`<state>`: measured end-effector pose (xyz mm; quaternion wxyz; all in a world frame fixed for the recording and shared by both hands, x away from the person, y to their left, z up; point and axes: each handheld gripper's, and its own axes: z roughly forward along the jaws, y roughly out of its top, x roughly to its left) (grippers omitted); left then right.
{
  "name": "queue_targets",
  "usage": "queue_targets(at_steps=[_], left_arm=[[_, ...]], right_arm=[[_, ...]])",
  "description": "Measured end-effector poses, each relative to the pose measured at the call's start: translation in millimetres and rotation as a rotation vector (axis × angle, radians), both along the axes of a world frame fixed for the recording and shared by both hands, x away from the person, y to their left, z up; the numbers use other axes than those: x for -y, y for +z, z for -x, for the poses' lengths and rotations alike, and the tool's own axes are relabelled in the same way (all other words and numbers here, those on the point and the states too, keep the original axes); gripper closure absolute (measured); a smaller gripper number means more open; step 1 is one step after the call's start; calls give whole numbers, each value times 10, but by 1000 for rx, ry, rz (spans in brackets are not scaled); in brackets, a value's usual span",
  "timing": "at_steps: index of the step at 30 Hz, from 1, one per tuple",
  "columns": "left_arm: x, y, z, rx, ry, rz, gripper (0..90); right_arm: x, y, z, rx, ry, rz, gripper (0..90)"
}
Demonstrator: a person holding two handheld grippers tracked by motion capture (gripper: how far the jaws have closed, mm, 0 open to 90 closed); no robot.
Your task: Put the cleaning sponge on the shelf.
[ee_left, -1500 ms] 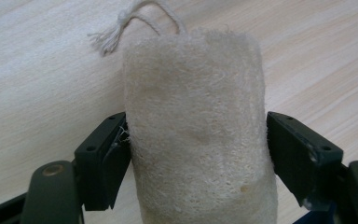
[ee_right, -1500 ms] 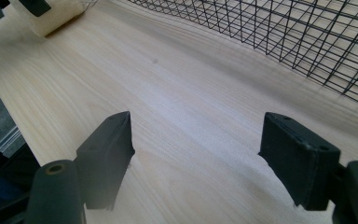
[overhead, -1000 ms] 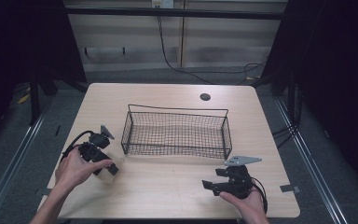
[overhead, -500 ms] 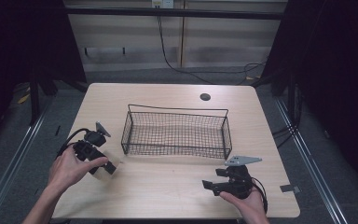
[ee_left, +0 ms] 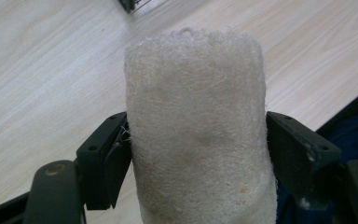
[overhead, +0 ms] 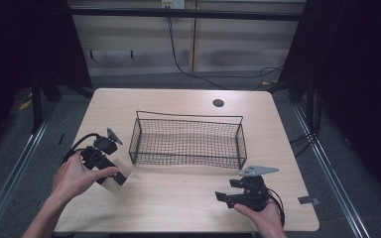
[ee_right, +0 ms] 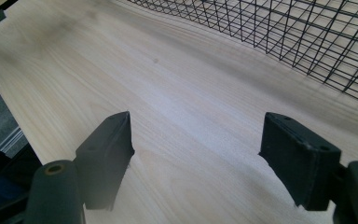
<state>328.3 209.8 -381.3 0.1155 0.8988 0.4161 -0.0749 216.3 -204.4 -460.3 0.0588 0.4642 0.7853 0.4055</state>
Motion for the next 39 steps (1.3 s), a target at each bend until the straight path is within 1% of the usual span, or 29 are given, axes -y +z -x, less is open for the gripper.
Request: queue_targets(at_steps=[4,5,8,9,12,14,15,16,17,20,21,22,25,26,27,28,31,33,37,38,39], left_arm=[[4,57,2,-12,-5,-4,259],[4,69,3,-8,-1,-7,259],[7,127,-4,-10,-5,1,259],[7,127,-4,-10,-5,1,259],[18,191,-10,-3,-17,-6,259],[34,252,-21,4,-26,-3,259],[34,252,-21,4,-26,-3,259],[40,273,-35,-2,-36,3,259],[40,282,-46,-6,-35,11,259],[54,318,-84,-4,-47,4,259],[63,333,-88,-3,-44,16,259],[86,367,-93,-2,-53,9,259],[120,447,-106,9,-52,9,259],[120,447,-106,9,-52,9,259],[137,481,-113,18,-55,7,259],[145,496,-119,18,-65,1,259],[196,541,-131,26,-60,-4,259],[237,582,-160,22,-69,-10,259],[276,627,-196,27,-65,-5,259],[291,670,-227,21,-70,2,259],[291,670,-227,21,-70,2,259]], right_arm=[[2,0,-1,-1,-1,0,248],[1,1,0,0,0,0,248],[-3,-1,-1,-1,1,-1,248],[-3,-2,-2,0,1,-1,248],[-4,-1,-1,-3,0,-1,247],[-2,-2,-5,-2,-1,-1,248],[-2,-2,-5,-2,-1,-1,248],[-3,-1,-3,-4,-1,-1,248],[-5,0,-2,-4,1,0,248],[-5,0,4,-1,6,-1,248],[-3,0,5,-1,4,-1,248],[2,0,1,-2,1,-1,248],[-1,-1,0,-5,1,-1,248],[-1,-1,0,-5,1,-1,248],[-4,0,0,-4,3,-1,248],[-6,0,1,-3,3,0,248],[-4,-1,1,-4,3,1,248],[-5,-3,1,-9,4,2,247],[-4,-3,2,-8,5,1,248],[-2,-5,1,-5,7,1,248],[-2,-5,1,-5,7,1,248]])
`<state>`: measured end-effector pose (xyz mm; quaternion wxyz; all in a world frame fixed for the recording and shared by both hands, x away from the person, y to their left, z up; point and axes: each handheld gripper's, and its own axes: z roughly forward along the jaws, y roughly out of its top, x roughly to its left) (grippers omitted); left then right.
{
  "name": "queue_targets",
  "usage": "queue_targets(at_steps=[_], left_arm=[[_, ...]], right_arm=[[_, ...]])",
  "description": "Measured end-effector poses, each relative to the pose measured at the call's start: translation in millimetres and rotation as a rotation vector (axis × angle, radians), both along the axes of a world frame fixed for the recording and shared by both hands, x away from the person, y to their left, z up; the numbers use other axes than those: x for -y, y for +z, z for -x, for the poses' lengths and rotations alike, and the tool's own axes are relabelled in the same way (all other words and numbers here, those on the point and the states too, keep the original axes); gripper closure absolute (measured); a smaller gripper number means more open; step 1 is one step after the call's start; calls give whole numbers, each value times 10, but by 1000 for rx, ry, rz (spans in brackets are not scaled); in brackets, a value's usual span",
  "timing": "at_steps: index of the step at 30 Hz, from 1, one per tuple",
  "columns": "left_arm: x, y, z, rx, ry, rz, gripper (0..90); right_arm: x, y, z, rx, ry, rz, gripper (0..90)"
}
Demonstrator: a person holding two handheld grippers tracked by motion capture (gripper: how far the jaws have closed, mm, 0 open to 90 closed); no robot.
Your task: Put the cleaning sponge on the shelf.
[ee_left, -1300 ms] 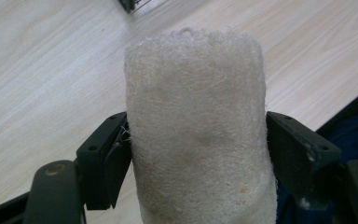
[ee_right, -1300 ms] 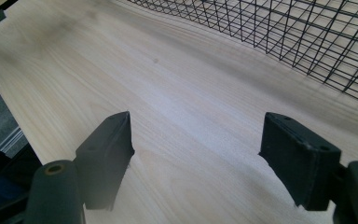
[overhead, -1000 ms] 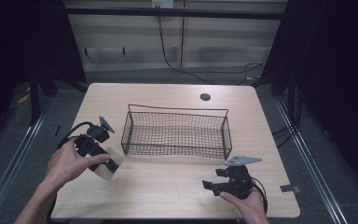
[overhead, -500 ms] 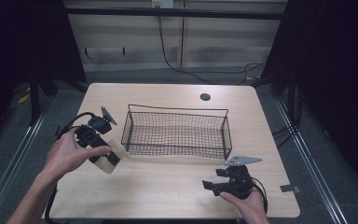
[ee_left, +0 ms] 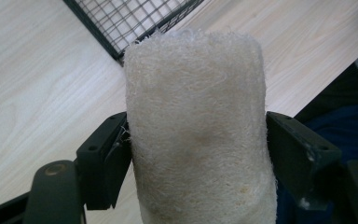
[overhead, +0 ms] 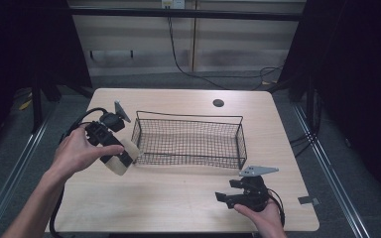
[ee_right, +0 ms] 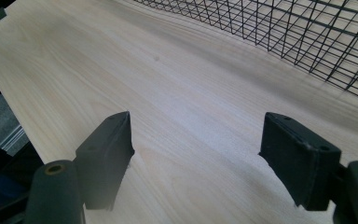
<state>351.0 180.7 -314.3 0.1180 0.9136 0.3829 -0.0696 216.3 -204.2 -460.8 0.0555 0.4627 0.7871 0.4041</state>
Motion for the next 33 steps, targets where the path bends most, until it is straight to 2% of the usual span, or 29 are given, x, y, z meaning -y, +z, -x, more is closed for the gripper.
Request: queue_targets(at_steps=[2,8,13,16,23,27,33], left_arm=[[20,45,-51,0,5,-2,259],[78,17,-138,-1,39,-14,259],[151,3,-225,11,97,-27,259],[212,9,-306,2,130,-33,259],[316,21,-391,-2,185,-44,259],[373,25,-446,-5,234,-44,259],[435,18,-500,-1,262,-50,259]], right_arm=[[-1,1,2,-4,-2,-1,247],[-4,-2,0,-3,2,-1,247],[-9,-5,-3,-6,3,-3,247],[-8,-4,0,-4,5,-3,246],[-7,-4,0,-5,7,-5,246],[-8,-1,5,-7,6,-7,246],[2,0,11,-1,6,-6,246]])
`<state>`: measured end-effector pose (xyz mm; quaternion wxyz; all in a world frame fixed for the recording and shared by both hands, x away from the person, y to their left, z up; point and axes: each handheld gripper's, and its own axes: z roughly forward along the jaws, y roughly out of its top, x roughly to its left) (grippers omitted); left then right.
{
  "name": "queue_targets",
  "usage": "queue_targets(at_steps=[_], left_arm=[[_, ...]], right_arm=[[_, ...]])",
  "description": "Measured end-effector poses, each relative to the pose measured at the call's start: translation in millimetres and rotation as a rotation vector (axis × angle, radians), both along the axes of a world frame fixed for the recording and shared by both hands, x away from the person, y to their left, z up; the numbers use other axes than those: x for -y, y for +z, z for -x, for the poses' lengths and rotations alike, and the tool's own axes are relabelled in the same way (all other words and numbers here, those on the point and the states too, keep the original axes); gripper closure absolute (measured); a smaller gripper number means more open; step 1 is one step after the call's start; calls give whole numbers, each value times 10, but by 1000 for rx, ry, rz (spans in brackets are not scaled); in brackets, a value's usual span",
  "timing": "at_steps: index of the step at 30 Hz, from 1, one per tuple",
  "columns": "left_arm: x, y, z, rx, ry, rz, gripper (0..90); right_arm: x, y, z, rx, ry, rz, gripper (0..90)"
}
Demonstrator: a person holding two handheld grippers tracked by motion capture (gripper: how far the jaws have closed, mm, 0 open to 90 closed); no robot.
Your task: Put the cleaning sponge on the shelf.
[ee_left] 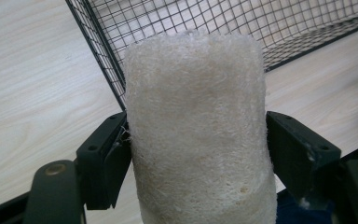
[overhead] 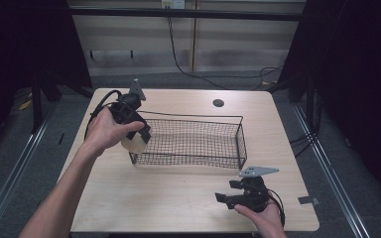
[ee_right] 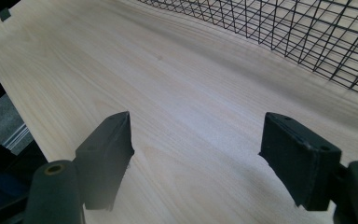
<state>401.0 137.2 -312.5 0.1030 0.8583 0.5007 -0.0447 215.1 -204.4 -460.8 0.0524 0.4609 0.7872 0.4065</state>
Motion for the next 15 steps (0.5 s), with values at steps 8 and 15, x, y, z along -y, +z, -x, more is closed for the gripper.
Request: queue_targets(at_steps=[8,15], left_arm=[[68,-96,-110,-18,53,-16,259],[171,-210,-174,-10,86,-47,259]], right_arm=[[-2,1,0,-2,1,-1,245],[1,5,11,-7,-1,-3,245]])
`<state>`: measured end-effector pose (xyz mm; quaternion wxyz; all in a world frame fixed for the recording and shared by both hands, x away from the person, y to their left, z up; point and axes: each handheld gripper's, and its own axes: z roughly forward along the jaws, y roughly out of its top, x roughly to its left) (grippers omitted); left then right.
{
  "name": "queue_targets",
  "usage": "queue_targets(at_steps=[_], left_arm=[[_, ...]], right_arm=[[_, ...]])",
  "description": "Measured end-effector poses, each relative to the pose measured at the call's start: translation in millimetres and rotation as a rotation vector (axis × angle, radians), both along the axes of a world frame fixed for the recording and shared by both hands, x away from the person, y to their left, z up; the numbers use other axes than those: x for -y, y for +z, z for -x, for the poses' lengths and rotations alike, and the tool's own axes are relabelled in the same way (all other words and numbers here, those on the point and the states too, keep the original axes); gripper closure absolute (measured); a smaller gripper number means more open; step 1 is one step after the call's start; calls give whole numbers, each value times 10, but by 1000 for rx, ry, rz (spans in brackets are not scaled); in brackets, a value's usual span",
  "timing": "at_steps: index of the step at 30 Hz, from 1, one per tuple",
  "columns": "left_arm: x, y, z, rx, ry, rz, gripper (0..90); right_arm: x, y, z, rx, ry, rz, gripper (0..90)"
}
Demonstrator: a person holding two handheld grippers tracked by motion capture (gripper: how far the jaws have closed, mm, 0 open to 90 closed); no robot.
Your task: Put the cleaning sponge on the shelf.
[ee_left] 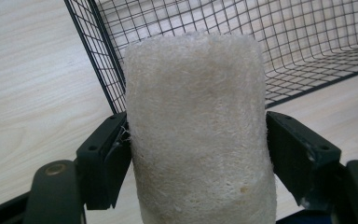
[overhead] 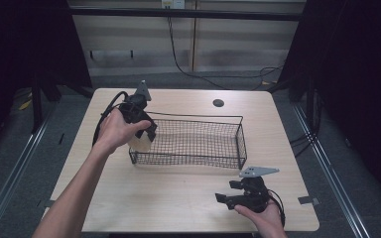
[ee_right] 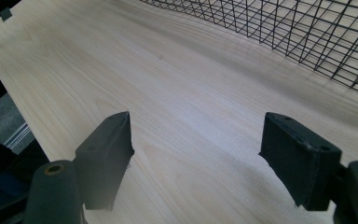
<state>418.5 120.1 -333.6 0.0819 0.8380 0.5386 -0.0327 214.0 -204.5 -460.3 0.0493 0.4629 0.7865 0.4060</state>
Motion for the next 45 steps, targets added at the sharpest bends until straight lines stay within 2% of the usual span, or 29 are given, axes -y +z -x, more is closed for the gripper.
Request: queue_targets(at_steps=[2,7,9,12,14,17,18,22,24,26,30,32,34,37,45], left_arm=[[28,-21,-20,-9,-4,-8,259],[58,-94,-67,11,17,-2,259],[61,-128,-94,10,24,-16,259],[60,-167,-128,-3,29,-12,259],[72,-197,-136,6,48,-8,259],[79,-230,-143,-1,50,-10,259],[73,-262,-156,-4,70,-8,259],[88,-342,-185,-9,56,-29,259],[104,-390,-200,-11,80,-21,259],[114,-438,-220,-17,74,-38,259],[137,-532,-242,-32,90,-30,259],[142,-555,-247,-31,98,-40,259],[143,-578,-254,-40,88,-31,259],[147,-612,-255,-34,100,-45,259],[115,-733,-266,-44,111,-44,259]], right_arm=[[1,1,2,4,3,-1,246],[0,1,2,4,5,-1,245],[1,2,4,4,4,-1,246],[2,2,4,4,5,-1,246],[3,2,3,4,4,-1,246],[0,1,4,2,6,-2,246],[-1,1,4,2,7,-2,246],[-5,2,6,2,9,-2,245],[-4,1,7,1,8,-3,245],[0,-1,3,-1,8,-5,245],[1,-1,3,0,7,-5,245],[2,-2,1,-1,8,-6,245],[1,-2,2,-1,9,-6,245],[0,1,5,2,8,-5,245],[-7,-3,3,1,11,-2,245]])
